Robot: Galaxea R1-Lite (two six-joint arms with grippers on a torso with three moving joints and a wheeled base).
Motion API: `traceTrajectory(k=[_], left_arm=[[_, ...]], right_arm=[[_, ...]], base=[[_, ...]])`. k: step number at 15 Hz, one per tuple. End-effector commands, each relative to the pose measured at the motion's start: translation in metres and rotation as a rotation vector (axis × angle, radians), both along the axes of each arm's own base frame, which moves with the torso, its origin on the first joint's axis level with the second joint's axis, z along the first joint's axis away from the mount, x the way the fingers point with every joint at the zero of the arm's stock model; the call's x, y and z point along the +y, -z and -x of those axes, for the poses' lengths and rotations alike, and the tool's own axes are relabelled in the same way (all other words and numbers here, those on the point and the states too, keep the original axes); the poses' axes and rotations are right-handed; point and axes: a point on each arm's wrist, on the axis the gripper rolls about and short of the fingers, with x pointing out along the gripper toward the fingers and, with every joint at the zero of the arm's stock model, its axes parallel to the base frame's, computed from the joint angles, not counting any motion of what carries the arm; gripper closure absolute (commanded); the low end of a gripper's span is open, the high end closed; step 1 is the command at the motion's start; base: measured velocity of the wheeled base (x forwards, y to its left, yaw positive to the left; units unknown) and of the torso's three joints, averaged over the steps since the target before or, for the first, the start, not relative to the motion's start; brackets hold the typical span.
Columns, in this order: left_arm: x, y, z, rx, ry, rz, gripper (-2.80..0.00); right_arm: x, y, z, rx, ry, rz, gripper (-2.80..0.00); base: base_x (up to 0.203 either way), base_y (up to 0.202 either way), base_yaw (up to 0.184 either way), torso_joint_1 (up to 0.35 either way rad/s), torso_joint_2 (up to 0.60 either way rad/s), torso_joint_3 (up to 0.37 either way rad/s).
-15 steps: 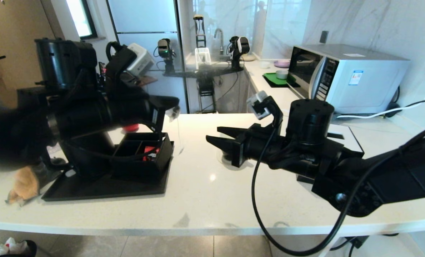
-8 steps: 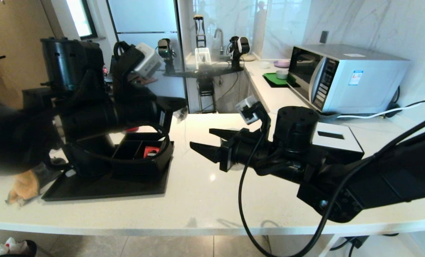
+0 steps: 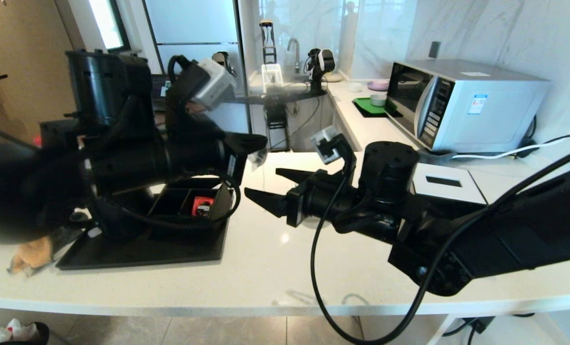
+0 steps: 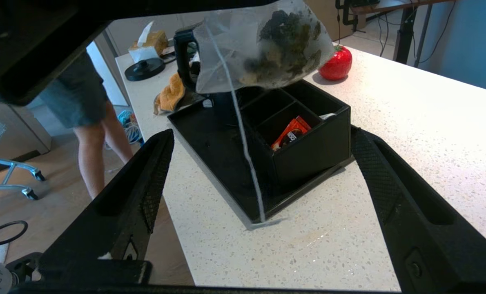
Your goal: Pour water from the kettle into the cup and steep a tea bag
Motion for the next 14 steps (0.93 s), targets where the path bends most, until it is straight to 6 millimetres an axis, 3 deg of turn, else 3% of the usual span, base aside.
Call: traceTrajectory(k=[1,14], left_arm=[[-0.004,-0.001,0.003,-0.006,0.019,0.001,0.00],[-0.005,-0.004,0.006,-0.018,0.024,0.006,0.00]], right_arm=[[0.000,-0.001,0.001,-0.003,-0.003,-0.006,-2.80],[0.002,0.014,0.002,0.030,-0.012,0.008,-2.80]], base=[[0.000,0.000,0.000,0.000,0.00,0.000],[0.000,0.000,0.000,0.000,0.00,0.000]])
